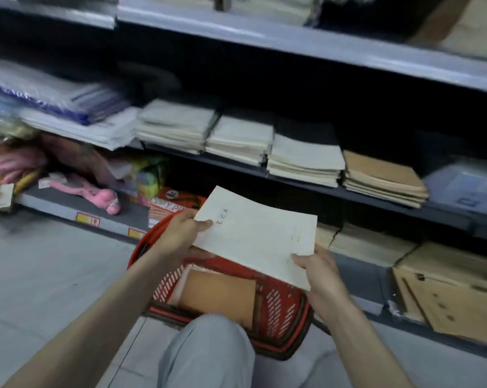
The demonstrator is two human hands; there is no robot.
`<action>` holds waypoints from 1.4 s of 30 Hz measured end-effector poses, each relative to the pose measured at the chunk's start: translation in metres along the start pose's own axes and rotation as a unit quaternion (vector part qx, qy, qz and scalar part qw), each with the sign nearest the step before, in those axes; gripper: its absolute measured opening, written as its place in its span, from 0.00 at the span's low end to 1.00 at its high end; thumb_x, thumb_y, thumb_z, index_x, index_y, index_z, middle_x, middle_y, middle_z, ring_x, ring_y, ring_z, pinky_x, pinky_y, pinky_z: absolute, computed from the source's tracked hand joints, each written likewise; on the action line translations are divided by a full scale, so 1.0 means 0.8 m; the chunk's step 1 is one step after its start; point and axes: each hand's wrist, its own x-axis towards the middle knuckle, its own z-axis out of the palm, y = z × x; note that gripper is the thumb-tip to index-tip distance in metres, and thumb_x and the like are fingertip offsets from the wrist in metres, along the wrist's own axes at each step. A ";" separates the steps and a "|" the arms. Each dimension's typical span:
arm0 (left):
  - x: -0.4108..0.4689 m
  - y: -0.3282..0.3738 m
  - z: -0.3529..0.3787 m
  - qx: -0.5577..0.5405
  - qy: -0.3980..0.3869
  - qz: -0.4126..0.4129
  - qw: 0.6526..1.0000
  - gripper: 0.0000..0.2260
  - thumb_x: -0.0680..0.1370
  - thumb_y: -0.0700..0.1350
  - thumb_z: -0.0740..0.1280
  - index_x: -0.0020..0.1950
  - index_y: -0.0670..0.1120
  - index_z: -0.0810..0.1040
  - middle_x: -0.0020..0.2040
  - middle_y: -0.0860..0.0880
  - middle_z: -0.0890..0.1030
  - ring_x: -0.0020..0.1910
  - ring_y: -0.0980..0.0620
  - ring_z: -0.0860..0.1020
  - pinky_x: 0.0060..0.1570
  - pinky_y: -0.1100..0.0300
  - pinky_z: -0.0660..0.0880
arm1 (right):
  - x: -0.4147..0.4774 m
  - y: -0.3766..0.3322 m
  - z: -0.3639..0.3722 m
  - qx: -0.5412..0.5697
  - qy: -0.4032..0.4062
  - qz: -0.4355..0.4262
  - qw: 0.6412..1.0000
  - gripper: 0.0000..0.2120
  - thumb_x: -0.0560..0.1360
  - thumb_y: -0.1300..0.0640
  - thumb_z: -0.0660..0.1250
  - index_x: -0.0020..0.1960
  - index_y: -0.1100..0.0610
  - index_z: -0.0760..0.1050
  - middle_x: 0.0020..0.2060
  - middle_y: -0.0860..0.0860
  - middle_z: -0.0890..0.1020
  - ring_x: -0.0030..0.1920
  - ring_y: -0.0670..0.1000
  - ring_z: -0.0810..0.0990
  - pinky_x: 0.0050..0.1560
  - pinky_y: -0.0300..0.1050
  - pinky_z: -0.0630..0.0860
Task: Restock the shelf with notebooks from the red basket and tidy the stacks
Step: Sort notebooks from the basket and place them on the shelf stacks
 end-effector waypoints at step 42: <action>0.043 0.165 0.190 0.079 -0.097 0.088 0.988 0.24 0.82 0.37 0.68 0.77 0.35 0.67 0.66 0.38 0.77 0.35 0.48 0.81 0.37 0.59 0.81 | 0.034 -0.148 -0.063 0.197 0.122 -0.155 0.960 0.23 0.77 0.67 0.74 0.69 0.57 0.72 0.43 0.55 0.89 0.42 0.56 0.86 0.41 0.45 0.79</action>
